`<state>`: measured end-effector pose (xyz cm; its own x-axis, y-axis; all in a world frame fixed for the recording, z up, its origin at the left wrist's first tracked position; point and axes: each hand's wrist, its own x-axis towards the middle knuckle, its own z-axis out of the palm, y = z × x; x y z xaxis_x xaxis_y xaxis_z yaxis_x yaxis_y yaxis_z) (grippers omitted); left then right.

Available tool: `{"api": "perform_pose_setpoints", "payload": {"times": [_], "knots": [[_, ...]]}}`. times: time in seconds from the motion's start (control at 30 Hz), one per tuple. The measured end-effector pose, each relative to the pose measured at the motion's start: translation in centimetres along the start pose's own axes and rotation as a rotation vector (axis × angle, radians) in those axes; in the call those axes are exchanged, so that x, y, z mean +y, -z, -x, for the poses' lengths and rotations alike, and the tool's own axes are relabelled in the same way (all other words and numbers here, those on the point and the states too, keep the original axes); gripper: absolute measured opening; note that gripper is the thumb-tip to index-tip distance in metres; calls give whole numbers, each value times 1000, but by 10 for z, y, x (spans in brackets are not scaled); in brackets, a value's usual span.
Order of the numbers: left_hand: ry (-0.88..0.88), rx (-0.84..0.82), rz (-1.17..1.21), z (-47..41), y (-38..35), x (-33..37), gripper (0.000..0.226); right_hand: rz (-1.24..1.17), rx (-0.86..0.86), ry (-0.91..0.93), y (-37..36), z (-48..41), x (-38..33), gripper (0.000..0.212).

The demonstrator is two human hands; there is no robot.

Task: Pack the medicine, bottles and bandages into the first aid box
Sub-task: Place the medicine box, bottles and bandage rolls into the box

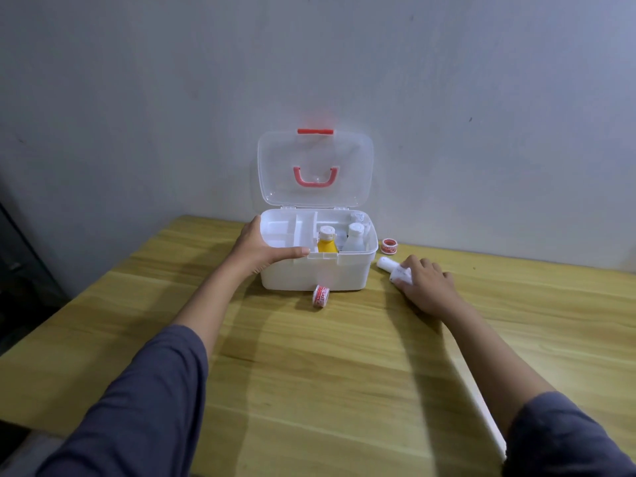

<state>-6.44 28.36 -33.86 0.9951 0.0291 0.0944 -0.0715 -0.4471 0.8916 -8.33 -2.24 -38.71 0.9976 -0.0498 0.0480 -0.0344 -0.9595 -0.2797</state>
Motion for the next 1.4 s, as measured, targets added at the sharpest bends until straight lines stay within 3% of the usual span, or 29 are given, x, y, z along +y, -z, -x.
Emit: {"api": "perform_pose_setpoints", "payload": {"times": [0.07, 0.2, 0.37, 0.5, 0.57, 0.7, 0.8, 0.83, 0.93, 1.03, 1.17, 1.27, 1.4], "knots": [[39, -1, -22, -3, -1, -9, 107, -10, -54, 2, -4, -1, -6, 36], [120, 5, -59, -2, -5, -27, 129, -174, -77, 33, -28, 14, -9, 33], [167, -35, -70, 1, -27, -37, 126, -522, 67, -138, -23, 20, 3, 41], [154, -69, -68, 3, -40, -39, 106, -697, 221, 27, 20, 20, -26, 40], [128, -96, -72, 9, -41, -29, 115, -732, 220, 125, 39, 20, -51, 39], [-5, -108, -83, 15, -44, -8, 123, -538, 45, 338, 62, 21, -104, 40], [-56, -149, -78, 24, -46, 6, 91, -278, -46, 390, 63, 21, -124, 42], [-64, -152, -59, 26, -48, 8, 92, -167, -34, 405, 63, 22, -125, 42], [-68, -142, -5, 34, -53, 20, 121, 9, -6, 412, 72, 28, -125, 45], [-80, -133, 49, 27, -54, 22, 132, 12, 1, 397, 82, 29, -126, 47], [-127, -123, 67, 33, -36, 37, 120, 10, 6, 385, 92, 30, -135, 52], [-148, -112, 64, 27, -24, 40, 127, -74, -34, 395, 105, 28, -147, 55], [-149, -68, 23, 16, -10, 41, 140, -101, -93, 447, 116, 21, -165, 36]]}}
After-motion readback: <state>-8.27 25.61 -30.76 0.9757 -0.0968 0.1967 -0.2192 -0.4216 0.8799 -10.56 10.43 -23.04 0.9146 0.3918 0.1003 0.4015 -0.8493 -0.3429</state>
